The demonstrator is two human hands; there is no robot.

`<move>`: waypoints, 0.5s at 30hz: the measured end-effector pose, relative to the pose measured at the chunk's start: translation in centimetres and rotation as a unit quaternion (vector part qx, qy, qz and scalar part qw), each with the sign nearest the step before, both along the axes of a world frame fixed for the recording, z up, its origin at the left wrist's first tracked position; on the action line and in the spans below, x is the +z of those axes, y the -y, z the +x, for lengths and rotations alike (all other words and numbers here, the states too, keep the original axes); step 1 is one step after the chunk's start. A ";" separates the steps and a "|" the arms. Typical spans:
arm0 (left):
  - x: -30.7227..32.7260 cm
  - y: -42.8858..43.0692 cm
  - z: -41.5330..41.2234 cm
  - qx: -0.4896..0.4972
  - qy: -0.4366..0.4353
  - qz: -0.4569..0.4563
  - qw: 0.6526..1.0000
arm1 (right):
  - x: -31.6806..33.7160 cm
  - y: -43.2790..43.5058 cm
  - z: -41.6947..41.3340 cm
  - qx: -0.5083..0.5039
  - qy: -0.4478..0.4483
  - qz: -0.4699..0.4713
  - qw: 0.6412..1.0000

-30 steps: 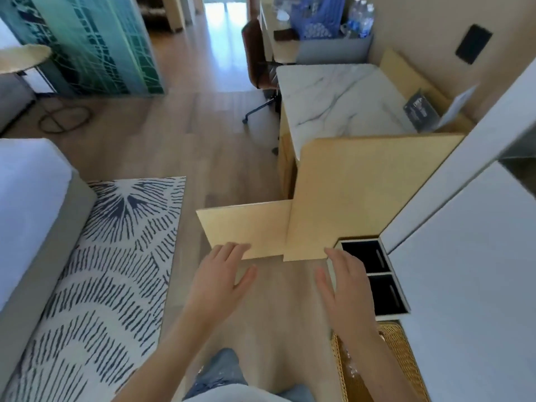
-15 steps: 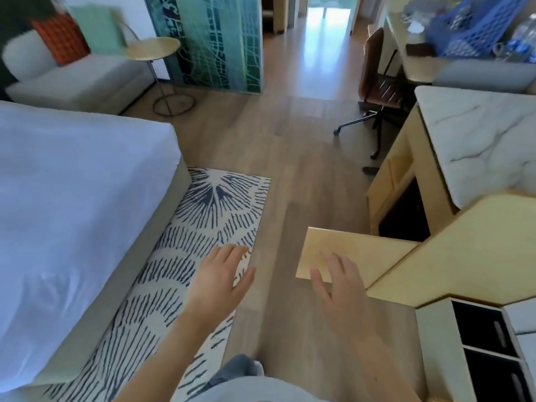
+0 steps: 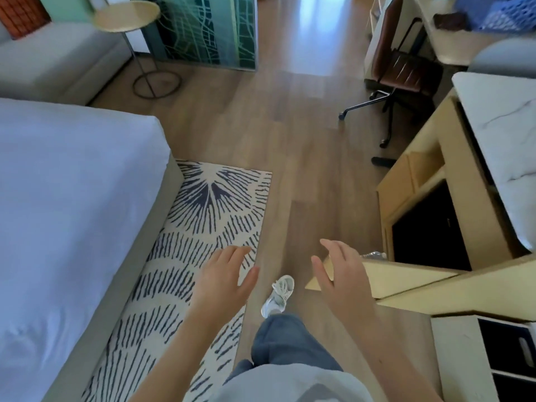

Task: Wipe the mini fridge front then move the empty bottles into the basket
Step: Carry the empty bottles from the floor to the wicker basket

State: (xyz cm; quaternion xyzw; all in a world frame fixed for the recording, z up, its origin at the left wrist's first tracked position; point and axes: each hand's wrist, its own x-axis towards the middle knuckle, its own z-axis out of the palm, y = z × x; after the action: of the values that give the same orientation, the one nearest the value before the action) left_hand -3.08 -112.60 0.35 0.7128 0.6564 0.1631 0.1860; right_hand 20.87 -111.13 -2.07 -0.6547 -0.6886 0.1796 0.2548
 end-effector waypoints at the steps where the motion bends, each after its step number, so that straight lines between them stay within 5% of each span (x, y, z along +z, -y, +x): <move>1: -0.3 -2.1 -0.2 -0.003 -0.004 -0.006 1.000 | -0.4 -2.1 0.0 -0.003 0.002 -0.001 1.000; 15: 4.2 -36.2 2.9 -0.125 -0.019 0.037 0.991 | 1.9 -28.9 4.4 -0.133 0.011 0.011 0.991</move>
State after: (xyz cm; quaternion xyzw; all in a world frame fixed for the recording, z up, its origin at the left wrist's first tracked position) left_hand -0.18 -76.39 4.54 0.7987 0.5589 0.1491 0.1655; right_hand 25.26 -82.27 -0.20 -0.7394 -0.6004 0.1297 0.2756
